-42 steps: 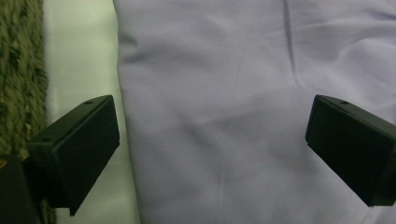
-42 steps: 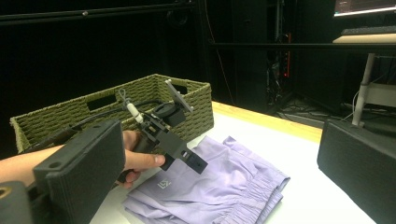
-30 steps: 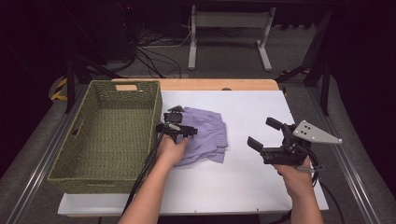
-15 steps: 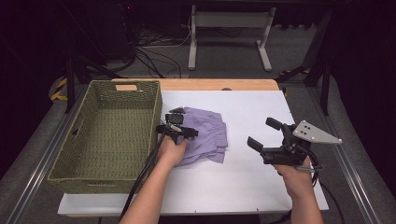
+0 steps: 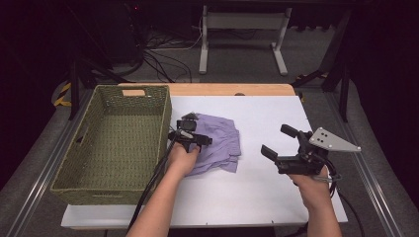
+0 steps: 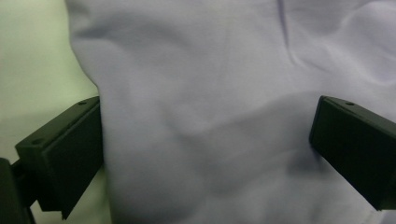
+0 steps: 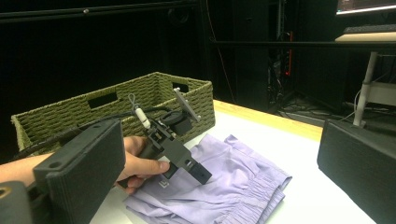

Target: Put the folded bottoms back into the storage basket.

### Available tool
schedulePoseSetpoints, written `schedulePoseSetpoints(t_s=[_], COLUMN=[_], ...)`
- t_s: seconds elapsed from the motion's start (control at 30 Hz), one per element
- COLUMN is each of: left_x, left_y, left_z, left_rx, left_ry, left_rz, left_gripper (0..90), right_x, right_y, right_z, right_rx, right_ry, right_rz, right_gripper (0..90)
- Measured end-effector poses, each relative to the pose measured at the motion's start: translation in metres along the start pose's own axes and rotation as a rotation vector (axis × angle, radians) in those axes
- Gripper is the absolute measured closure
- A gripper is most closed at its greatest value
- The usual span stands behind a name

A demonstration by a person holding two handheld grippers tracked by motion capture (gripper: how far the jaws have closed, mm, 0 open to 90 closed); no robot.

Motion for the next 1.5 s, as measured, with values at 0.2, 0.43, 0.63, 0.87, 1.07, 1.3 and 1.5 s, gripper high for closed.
schedulePoseSetpoints(t_s=[0.2, 0.43, 0.63, 0.87, 1.07, 1.3, 1.5], left_x=[0.0, 0.001, 0.001, 0.002, 0.003, 0.004, 0.003], left_y=[-0.013, -0.025, -0.031, -0.036, -0.038, -0.041, -0.043], left_z=[-0.003, -0.007, -0.01, -0.013, -0.015, -0.016, -0.017], left_rx=[0.022, 0.061, 0.1, 0.128, 0.156, 0.17, 0.17], left_ry=[0.014, 0.032, 0.035, 0.035, 0.032, 0.024, 0.029], left_rz=[-0.053, -0.096, -0.092, -0.086, -0.068, -0.053, -0.07], left_gripper=[2.5, 3.2, 3.3, 2.8, 2.7, 2.9, 1.6], right_x=[0.0, -0.001, 0.0, 0.001, 0.003, 0.003, 0.003], right_y=[0.0, 0.0, 0.001, 0.002, 0.003, 0.003, 0.003], right_z=[0.0, 0.001, 0.0, 0.0, 0.0, 0.0, -0.001], right_rx=[-0.006, -0.005, -0.005, -0.007, -0.009, -0.008, -0.007], right_ry=[-0.001, 0.001, 0.004, 0.011, 0.012, 0.012, 0.017], right_rz=[0.003, 0.001, 0.004, 0.008, 0.009, 0.008, 0.011], right_gripper=[1.7, 1.7, 1.7, 1.7, 1.7, 1.7, 1.7])
Point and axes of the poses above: each handheld gripper's, and its own axes: x roughly forward along the jaws, z roughly out of its top, y roughly to its left, the point moved 6 cm from there along x, roughly forward along the jaws, and after that the axes turned 13 degrees about -x, right-handed, at the moved point
